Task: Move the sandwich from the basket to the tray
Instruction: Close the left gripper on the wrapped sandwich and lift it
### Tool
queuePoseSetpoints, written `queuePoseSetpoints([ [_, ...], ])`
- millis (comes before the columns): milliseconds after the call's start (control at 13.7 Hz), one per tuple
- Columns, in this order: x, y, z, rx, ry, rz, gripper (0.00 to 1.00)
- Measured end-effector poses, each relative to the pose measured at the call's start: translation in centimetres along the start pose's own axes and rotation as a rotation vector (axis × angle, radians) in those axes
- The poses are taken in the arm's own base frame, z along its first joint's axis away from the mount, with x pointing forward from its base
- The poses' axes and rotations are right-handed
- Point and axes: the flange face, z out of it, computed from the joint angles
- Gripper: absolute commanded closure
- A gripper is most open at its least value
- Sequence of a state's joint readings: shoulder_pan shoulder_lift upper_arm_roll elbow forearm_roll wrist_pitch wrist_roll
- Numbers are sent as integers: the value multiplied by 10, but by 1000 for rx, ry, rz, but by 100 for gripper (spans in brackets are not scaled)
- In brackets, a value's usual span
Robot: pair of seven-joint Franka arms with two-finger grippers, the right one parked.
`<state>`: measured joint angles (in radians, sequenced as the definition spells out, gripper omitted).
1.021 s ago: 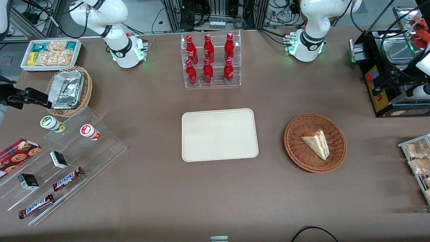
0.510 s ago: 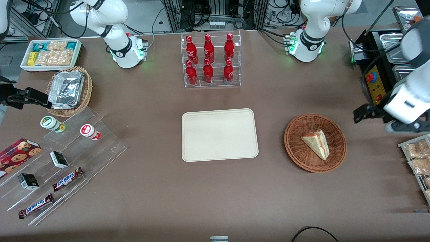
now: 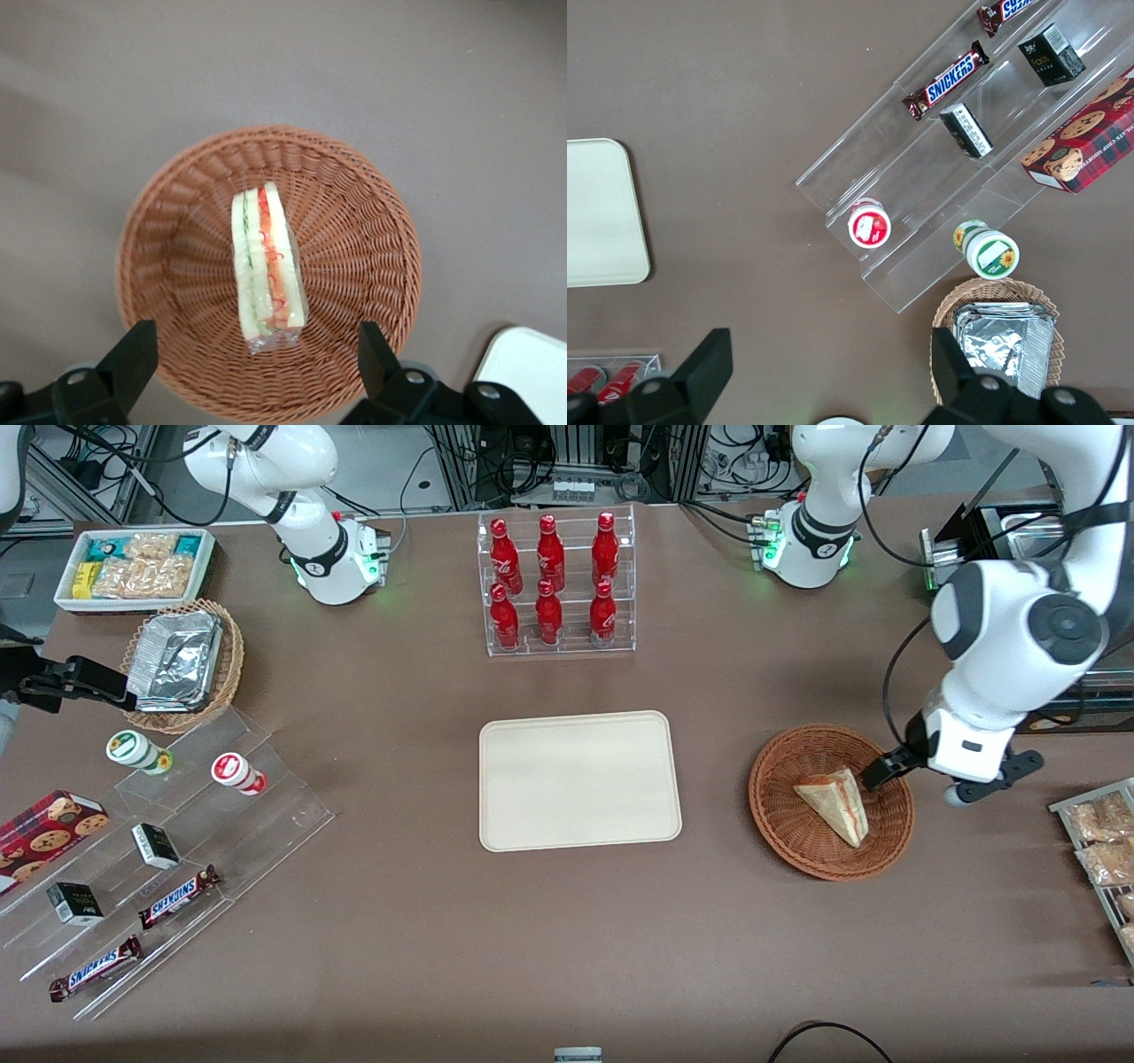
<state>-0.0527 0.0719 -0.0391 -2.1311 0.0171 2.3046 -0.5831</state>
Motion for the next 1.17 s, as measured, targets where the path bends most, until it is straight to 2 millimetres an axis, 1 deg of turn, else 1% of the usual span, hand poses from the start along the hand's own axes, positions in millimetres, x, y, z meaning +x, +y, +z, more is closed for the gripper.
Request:
queuePoseSetpoints([
  [219, -18, -3, 32, 1, -7, -51, 0],
  [365, -26, 2, 52, 10, -24, -51, 0],
  [510, -31, 4, 77, 17, -38, -52, 0],
  [729, -35, 1, 113, 28, -57, -56, 0],
  [802, -35, 0, 124, 27, -57, -58, 18],
  [875, -35, -1, 134, 25, -55, -60, 66],
  [948, -36, -2, 143, 26, -58, -61, 100],
  [1021, -36, -2, 148, 27, -60, -61, 100],
  [1167, -33, -2, 146, 23, -53, -63, 100],
])
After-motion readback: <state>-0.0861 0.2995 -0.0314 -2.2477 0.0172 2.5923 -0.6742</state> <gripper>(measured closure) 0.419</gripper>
